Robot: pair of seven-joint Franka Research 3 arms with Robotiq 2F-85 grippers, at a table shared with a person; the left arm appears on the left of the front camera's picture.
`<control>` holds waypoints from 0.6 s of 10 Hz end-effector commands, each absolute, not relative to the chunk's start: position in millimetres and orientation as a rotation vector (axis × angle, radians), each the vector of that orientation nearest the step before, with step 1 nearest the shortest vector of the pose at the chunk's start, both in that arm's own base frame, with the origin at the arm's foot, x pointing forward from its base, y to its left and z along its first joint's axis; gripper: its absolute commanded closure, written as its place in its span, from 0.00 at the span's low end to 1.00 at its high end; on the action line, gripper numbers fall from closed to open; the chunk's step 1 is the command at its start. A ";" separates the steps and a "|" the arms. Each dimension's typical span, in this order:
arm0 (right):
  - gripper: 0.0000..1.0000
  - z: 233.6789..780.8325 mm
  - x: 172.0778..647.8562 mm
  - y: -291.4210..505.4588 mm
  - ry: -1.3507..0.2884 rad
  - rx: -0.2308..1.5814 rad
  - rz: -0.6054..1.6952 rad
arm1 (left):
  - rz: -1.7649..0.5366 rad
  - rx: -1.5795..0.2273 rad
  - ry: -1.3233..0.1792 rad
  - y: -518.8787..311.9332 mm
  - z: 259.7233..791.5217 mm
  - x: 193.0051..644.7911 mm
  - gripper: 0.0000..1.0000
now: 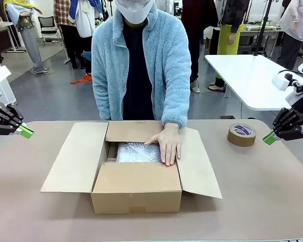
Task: Wrap the clocks to prevent damage.
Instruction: Once the human has placed the objects inside and stepped back, release both hands from the side flaps of the Package Box.
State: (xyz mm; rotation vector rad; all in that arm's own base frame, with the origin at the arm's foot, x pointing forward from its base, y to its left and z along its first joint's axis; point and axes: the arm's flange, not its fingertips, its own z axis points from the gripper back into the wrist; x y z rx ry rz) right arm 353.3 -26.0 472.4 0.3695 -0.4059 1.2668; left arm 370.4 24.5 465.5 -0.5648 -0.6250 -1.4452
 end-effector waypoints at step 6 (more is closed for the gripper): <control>0.99 472.3 353.6 -25.3 -0.417 0.368 1.268 | -1.432 -0.567 -0.692 10.0 357.5 361.3 1.00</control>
